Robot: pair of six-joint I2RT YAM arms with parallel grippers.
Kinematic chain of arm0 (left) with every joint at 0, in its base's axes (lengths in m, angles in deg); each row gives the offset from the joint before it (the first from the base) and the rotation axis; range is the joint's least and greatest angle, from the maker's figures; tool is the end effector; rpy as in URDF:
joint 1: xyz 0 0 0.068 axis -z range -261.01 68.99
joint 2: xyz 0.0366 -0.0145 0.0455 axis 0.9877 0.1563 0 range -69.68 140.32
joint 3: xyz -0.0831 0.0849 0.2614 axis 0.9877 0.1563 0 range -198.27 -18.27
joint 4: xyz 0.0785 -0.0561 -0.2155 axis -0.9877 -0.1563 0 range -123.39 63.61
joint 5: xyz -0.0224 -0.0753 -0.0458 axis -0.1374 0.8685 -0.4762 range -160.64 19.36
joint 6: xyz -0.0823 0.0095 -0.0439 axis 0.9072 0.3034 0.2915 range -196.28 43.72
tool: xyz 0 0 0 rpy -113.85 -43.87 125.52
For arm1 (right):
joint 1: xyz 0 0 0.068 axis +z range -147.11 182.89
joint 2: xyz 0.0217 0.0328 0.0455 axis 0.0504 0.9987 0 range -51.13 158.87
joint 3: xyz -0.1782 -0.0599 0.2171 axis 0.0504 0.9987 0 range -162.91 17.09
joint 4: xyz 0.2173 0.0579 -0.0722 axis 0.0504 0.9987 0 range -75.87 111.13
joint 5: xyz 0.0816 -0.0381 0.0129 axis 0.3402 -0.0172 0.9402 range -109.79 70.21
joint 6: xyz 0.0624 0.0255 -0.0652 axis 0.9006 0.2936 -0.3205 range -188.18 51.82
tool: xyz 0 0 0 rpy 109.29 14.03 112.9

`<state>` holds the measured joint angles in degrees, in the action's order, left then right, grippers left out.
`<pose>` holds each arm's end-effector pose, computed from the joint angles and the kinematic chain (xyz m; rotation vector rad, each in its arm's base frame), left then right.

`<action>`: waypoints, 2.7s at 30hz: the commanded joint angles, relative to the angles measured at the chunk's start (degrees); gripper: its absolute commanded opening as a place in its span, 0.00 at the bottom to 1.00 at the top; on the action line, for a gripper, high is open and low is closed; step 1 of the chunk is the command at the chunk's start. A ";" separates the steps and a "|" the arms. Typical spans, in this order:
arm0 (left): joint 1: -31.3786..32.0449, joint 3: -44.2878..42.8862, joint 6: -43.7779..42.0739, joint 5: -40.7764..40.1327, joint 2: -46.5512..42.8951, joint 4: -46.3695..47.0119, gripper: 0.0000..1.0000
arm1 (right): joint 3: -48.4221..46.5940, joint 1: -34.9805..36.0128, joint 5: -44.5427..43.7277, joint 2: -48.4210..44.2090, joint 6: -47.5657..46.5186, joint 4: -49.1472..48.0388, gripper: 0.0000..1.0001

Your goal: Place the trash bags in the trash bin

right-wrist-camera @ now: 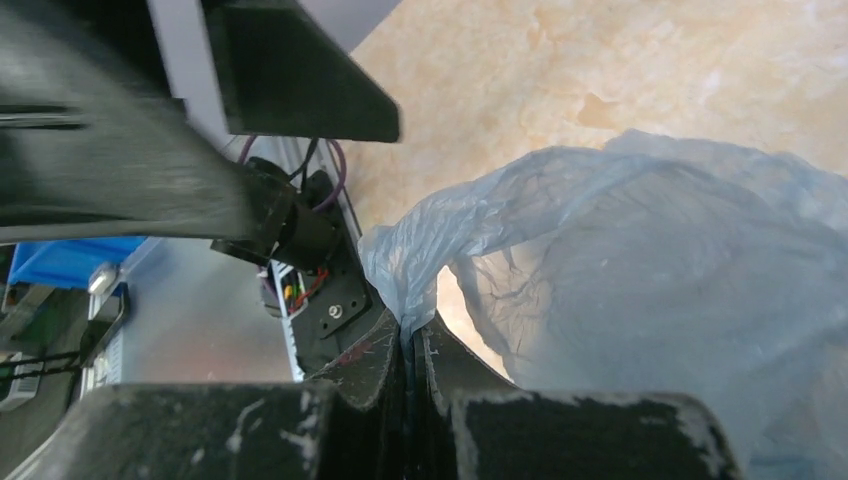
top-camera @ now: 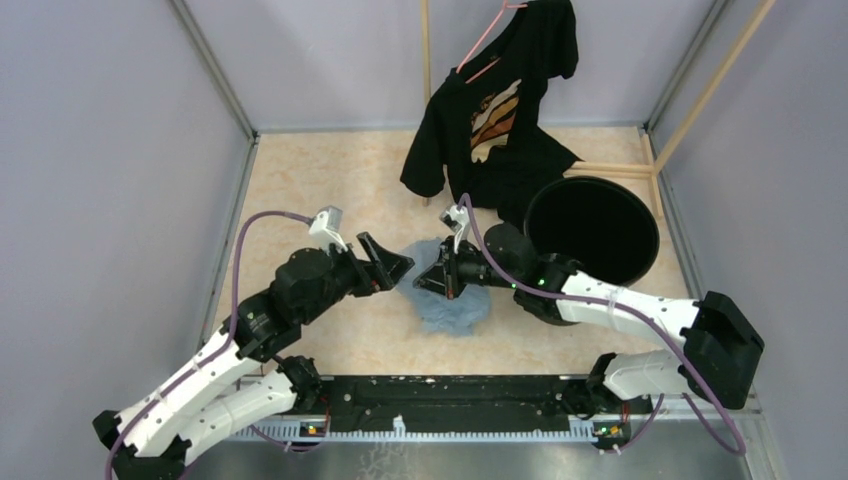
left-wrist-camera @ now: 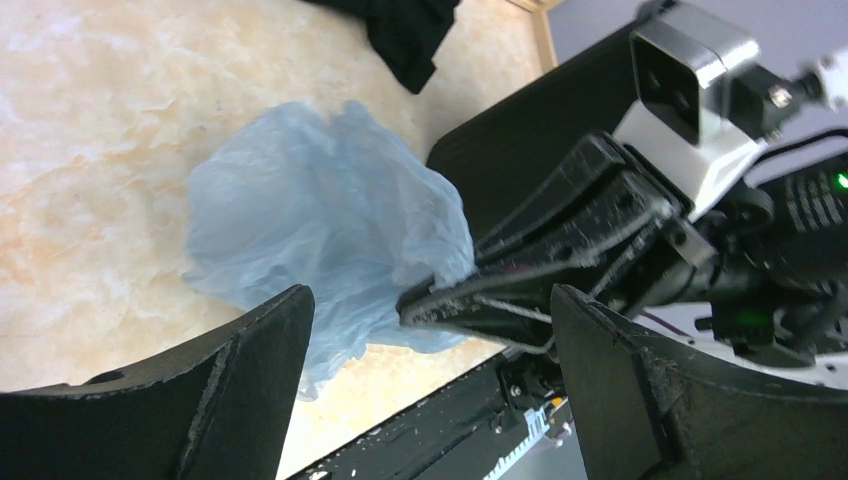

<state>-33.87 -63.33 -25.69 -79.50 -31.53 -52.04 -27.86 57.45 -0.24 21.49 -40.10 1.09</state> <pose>0.1177 -0.1078 0.3208 -0.1732 2.0183 -0.9886 0.1547 0.2659 0.2928 -0.7196 1.8924 1.2833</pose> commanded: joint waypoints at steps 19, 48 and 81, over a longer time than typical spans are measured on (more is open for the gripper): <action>-0.02 0.51 7.86 -0.39 8.00 5.35 0.85 | 1.56 3.90 2.74 0.33 -2.93 -9.02 0.00; 0.02 1.87 6.61 -32.85 -4.50 -23.12 0.00 | 4.77 3.95 -24.47 -18.41 -6.65 16.53 0.93; 0.03 11.55 6.52 -29.74 -30.59 -18.01 0.00 | -10.46 -0.67 -2.10 25.95 9.78 -9.37 0.15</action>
<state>-33.87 -51.81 -19.20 -108.86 -62.09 -73.13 -33.63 57.08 -4.96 47.19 -28.06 -4.92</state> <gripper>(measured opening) 0.007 0.290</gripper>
